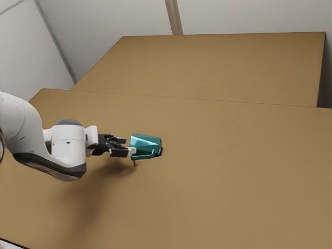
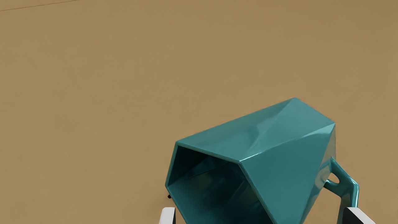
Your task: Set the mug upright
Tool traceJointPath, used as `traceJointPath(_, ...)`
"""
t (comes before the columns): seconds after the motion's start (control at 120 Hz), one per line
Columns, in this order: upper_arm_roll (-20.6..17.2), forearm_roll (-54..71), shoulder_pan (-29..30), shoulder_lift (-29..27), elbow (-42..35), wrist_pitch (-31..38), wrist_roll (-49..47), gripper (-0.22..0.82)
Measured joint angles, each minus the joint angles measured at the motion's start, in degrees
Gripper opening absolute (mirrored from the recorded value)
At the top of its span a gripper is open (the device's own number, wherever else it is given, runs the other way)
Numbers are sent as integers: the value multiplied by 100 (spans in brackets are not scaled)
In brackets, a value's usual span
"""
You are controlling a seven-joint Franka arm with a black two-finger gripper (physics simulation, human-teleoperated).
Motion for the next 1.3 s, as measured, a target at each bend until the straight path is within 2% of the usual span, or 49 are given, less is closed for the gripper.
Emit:
traceJointPath(0.4,0,-192,-241,202,157,-33,39,53)
traceJointPath(0.708,0,-338,-329,280,211,-82,55,45)
traceJointPath(1.067,0,-334,-341,277,325,-73,72,21)
traceJointPath(1.3,0,-296,-347,237,389,-41,129,11)
